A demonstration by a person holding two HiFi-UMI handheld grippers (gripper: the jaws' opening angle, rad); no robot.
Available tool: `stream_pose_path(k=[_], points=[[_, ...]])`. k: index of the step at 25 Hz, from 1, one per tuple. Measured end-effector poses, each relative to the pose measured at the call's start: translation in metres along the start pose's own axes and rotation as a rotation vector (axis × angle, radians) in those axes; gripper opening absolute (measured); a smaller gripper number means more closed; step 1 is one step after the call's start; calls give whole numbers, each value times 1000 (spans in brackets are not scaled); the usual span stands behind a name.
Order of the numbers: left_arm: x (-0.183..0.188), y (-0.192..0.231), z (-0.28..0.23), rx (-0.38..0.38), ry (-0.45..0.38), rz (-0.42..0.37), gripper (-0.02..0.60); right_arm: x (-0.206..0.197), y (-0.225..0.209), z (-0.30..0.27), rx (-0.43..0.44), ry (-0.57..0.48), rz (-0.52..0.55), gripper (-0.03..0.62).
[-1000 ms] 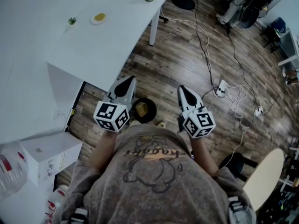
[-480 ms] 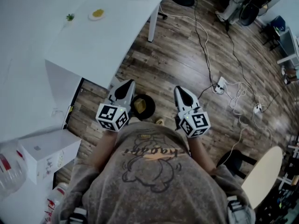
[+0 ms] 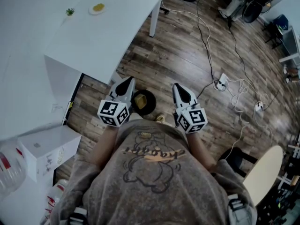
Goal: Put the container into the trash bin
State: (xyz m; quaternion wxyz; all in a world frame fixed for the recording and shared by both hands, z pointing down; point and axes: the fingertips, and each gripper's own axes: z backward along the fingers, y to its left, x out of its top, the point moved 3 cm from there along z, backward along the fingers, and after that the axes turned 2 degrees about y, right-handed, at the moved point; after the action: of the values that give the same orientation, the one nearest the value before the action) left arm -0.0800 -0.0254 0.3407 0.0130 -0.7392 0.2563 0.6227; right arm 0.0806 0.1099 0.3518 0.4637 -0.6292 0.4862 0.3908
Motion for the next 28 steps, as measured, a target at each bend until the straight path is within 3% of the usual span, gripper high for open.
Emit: stream_pose_path(k=[28], points=[[-6, 5, -9, 30, 16, 13, 3, 0, -13, -8, -18, -3, -23, -8]])
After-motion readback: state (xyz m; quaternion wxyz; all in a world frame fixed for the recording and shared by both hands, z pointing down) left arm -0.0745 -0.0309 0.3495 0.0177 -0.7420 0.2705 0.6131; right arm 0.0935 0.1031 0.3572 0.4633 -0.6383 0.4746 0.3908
